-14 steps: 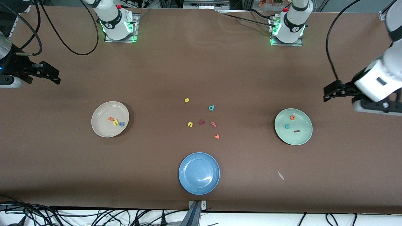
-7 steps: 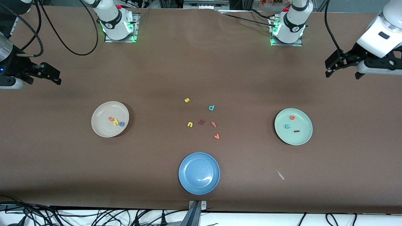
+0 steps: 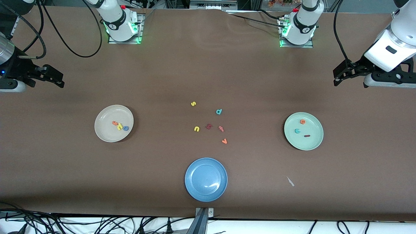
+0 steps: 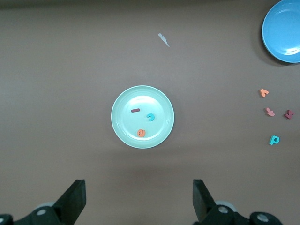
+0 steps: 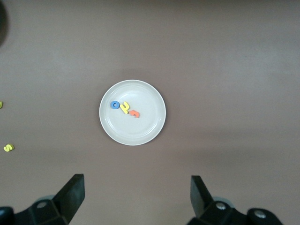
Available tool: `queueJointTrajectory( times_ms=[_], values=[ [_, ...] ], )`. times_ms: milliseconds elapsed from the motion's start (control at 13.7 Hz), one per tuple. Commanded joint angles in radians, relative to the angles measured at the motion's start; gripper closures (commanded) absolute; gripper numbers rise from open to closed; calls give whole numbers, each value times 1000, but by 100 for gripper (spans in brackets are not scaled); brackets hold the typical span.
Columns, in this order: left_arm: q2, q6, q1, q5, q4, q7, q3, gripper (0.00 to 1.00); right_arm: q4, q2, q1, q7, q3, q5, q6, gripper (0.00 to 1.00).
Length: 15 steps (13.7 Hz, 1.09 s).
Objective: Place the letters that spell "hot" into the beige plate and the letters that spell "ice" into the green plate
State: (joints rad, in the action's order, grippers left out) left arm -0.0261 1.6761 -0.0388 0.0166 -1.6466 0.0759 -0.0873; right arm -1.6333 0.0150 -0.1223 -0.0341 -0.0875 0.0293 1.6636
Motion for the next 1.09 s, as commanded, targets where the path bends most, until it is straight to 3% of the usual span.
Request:
queueJointTrajectory(
  times_ms=[0, 1021],
  values=[
    [14, -51, -9, -32, 33, -1, 18, 0, 15, -1, -2, 13, 3, -14, -19, 0],
    [20, -159, 7, -70, 77, -73, 18, 0, 15, -1, -2, 16, 0, -12, -19, 0]
  ],
)
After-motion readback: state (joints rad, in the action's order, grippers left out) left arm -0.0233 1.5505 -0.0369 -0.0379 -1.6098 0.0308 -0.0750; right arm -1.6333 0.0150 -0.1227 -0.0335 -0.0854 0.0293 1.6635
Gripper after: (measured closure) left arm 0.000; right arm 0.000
